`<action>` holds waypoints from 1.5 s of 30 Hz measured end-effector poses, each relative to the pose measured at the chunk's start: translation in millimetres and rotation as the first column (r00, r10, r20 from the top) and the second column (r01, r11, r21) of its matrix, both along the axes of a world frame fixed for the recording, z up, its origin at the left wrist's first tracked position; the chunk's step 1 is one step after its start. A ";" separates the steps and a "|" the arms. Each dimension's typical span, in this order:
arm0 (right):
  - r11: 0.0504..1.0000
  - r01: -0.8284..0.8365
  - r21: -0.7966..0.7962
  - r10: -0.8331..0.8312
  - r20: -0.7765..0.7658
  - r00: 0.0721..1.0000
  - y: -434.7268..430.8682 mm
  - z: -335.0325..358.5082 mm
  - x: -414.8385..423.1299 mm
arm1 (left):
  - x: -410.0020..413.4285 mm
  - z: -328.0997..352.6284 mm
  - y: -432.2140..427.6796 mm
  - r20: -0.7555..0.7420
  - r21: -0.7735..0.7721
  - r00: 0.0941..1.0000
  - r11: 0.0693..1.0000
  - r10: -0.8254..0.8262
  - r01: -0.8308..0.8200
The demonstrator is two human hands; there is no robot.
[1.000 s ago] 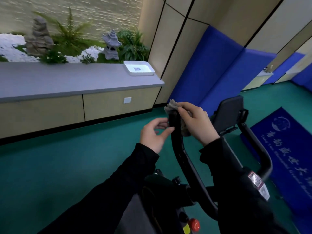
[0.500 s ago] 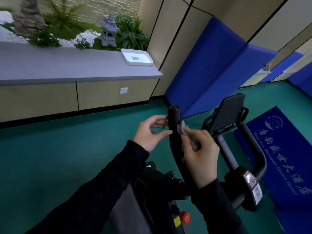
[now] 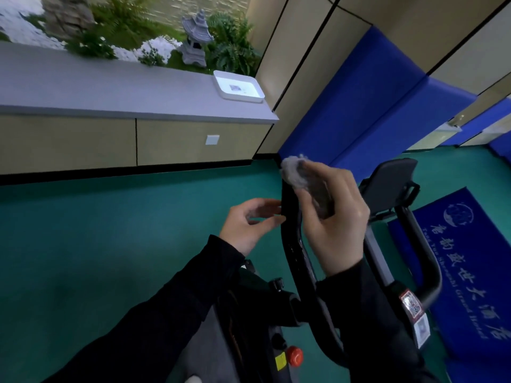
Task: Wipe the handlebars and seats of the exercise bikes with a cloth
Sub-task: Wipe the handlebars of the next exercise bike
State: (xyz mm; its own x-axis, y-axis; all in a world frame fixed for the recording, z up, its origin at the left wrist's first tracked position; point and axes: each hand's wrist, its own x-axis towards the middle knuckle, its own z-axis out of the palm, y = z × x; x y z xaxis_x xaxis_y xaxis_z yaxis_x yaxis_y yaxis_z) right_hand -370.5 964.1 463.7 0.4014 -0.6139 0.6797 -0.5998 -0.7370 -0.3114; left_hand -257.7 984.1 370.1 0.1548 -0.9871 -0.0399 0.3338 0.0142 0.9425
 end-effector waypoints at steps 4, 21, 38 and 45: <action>0.967 -0.250 -0.041 0.215 -0.388 0.896 -21.2 9.7 -15.5 | -7.4 -9.3 9.0 -0.093 0.054 0.995 0.998 0.035 -0.030; 0.941 -0.336 -0.037 0.278 -0.477 0.834 -36.2 2.1 -36.9 | -37.2 -23.5 37.2 -0.210 0.093 0.962 0.983 0.174 -0.158; 0.812 -0.581 0.061 0.477 -0.644 0.598 -26.1 -4.1 -14.4 | -48.1 -24.6 43.3 -0.323 0.089 0.917 0.972 0.233 -0.216; 0.877 -0.480 0.000 0.411 -0.517 0.751 -20.1 -10.1 -26.3 | -40.8 -27.7 48.8 -0.255 0.105 0.942 0.974 0.219 -0.199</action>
